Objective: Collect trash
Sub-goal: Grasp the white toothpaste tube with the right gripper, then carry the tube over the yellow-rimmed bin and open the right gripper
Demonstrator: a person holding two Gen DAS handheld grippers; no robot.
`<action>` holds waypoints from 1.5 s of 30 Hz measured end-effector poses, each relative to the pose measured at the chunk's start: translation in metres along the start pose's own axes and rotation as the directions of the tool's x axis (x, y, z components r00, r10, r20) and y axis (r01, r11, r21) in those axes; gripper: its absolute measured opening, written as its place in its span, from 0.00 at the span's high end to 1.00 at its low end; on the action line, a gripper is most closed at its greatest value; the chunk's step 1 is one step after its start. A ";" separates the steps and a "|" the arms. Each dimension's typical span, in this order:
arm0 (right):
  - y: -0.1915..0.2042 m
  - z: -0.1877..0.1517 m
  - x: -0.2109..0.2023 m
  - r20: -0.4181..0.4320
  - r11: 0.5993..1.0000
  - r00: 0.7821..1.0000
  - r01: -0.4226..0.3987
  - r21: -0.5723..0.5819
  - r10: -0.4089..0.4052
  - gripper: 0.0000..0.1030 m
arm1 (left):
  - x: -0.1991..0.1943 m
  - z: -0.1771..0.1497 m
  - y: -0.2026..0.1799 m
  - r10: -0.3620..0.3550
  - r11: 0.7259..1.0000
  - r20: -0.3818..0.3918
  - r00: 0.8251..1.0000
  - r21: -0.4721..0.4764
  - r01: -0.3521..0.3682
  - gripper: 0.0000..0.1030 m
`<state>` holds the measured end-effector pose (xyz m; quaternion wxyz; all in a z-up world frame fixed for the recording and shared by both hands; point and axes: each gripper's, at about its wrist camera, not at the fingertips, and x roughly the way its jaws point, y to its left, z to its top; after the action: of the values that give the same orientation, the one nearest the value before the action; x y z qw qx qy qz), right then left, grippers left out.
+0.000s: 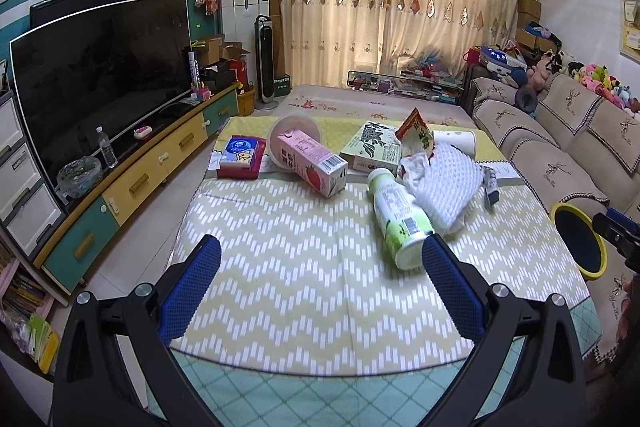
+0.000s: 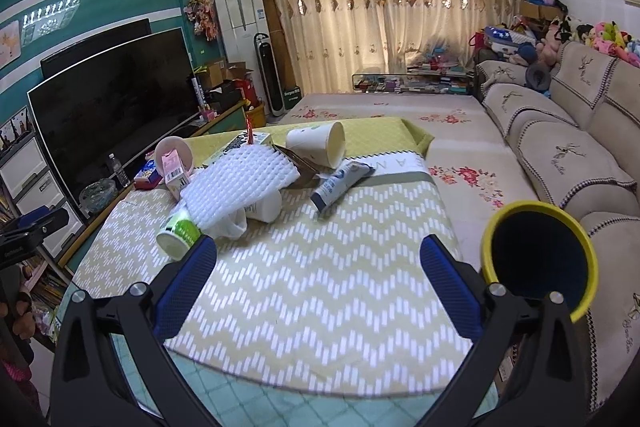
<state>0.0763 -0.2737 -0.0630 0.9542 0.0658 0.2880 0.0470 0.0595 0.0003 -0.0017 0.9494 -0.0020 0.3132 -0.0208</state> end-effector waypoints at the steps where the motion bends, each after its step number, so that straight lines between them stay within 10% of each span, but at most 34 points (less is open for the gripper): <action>1: 0.000 0.004 0.008 -0.002 1.000 1.000 -0.006 0.000 0.006 0.06 | 0.005 0.002 0.000 0.001 1.000 -0.002 1.000 0.000 -0.001 0.04; 24: -0.036 0.064 0.210 -0.299 0.988 0.951 0.111 0.109 -0.074 0.38 | 0.078 0.027 -0.007 -0.030 0.999 -0.064 0.997 0.010 0.031 0.04; 28: -0.031 0.061 0.222 -0.337 0.988 0.937 0.125 0.085 -0.090 0.43 | 0.081 0.028 -0.007 -0.038 0.999 -0.066 0.997 0.009 0.038 0.04; 36: -0.036 0.054 0.227 -0.359 0.988 0.929 0.129 0.088 -0.089 0.87 | 0.080 0.028 -0.005 -0.041 0.999 -0.069 0.997 0.008 0.042 0.04; 45: -0.066 0.060 0.179 -0.287 0.984 0.954 0.130 0.122 -0.090 0.88 | 0.078 0.029 -0.012 -0.053 0.998 -0.065 0.996 0.019 0.054 0.04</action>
<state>0.2612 -0.3223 -0.1211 0.8979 0.1090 0.4261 -0.0176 0.1392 -0.0149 -0.0248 0.9379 0.0004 0.3433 -0.0494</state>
